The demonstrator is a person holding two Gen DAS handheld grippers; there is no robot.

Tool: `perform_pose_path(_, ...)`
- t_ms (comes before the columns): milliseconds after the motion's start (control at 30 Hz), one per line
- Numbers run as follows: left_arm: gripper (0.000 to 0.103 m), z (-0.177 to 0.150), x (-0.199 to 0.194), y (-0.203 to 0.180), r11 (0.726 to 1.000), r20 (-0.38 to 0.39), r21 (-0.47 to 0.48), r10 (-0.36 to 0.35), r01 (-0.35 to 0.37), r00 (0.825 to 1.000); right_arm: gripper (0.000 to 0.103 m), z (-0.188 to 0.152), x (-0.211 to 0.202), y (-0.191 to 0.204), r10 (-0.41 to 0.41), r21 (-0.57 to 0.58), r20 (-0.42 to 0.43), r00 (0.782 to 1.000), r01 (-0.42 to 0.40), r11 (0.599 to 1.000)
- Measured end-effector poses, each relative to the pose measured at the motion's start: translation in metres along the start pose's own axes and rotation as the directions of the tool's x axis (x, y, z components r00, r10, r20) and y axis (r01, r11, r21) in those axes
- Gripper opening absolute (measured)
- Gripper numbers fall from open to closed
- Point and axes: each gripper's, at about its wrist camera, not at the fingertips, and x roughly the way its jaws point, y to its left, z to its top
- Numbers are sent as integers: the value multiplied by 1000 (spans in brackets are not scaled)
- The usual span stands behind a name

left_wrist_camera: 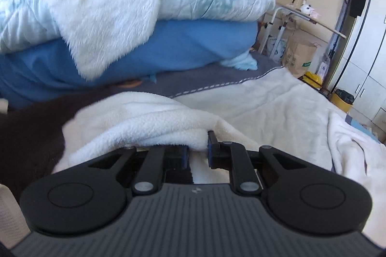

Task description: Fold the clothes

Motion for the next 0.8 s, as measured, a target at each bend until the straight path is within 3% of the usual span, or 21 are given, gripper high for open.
perform_pose_path(100,15,0,2,5,999,2,-52,-10,10,1000,57,-14,-10,4,-99,-34,-60,993,97,995)
perform_pose_path(233,15,-3,8,7,998,-8,-69,8,-9,1000,53,-38,-14,-14,-64,-8,-89,994,63,998)
perform_pose_path(267,15,-4,8,3,999,1,-46,25,-24,1000,43,-43,-13,-13,-58,-23,-90,994,56,998)
perform_pose_path(300,15,-4,5,1,999,13,-30,34,-34,999,11,-46,-14,-11,-21,-33,-110,994,18,999)
perform_pose_path(333,15,-4,1,-1,999,25,-15,42,-42,999,3,-48,-16,-8,30,-40,-140,990,-36,999)
perform_pose_path(467,15,-1,-3,9,998,16,-66,19,-18,1000,3,-57,-16,8,93,-87,-217,972,-114,990)
perform_pose_path(567,15,-5,6,24,989,-49,-148,-10,3,999,6,-48,-26,6,97,-88,-157,983,-111,990)
perform_pose_path(600,15,-6,9,28,984,-70,-176,-21,8,997,10,-44,-30,5,96,-87,-132,987,-108,990)
perform_pose_path(700,15,-10,17,43,966,-131,-258,-56,21,990,40,-33,-42,3,95,-83,-57,994,-100,992)
perform_pose_path(800,15,-11,14,42,967,-155,-255,-55,14,986,44,-22,-53,-1,78,-90,16,997,-77,993)
